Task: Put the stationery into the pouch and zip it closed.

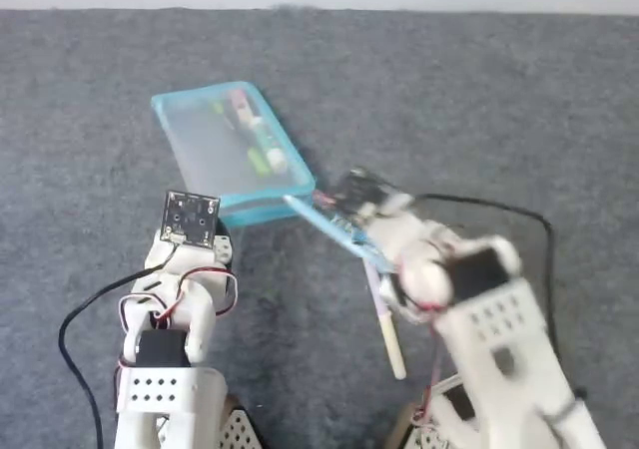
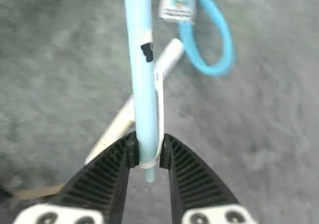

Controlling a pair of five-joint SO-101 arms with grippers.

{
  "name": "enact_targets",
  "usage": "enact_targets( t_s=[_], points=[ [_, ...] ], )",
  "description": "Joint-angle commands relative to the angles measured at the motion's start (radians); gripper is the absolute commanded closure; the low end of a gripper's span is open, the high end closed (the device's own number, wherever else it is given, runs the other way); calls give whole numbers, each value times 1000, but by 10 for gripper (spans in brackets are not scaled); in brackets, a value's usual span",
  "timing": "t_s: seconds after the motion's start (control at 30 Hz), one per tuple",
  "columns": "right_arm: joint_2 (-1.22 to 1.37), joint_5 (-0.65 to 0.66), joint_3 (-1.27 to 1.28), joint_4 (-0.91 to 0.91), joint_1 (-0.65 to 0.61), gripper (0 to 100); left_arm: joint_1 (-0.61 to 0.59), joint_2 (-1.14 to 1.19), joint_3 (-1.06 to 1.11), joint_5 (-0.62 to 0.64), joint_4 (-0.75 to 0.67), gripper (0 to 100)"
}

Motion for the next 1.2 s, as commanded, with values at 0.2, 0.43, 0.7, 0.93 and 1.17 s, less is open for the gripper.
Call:
enact_targets(
  t_s=[0.2,0.43,0.7,0.93,1.17],
  points=[
    [550,-63,-362,-7,-51,991,-3,-17,-44,-2,-23,987],
    [664,-176,-489,-94,-58,991,5,-17,-44,-2,-23,987],
    [774,-273,-684,-170,-136,991,6,-17,-44,0,-28,987],
    [906,-261,-761,-387,-251,985,6,-17,-44,-2,-28,987],
    [978,-226,-758,-473,-259,705,6,-17,-35,-5,-28,987]
  ],
)
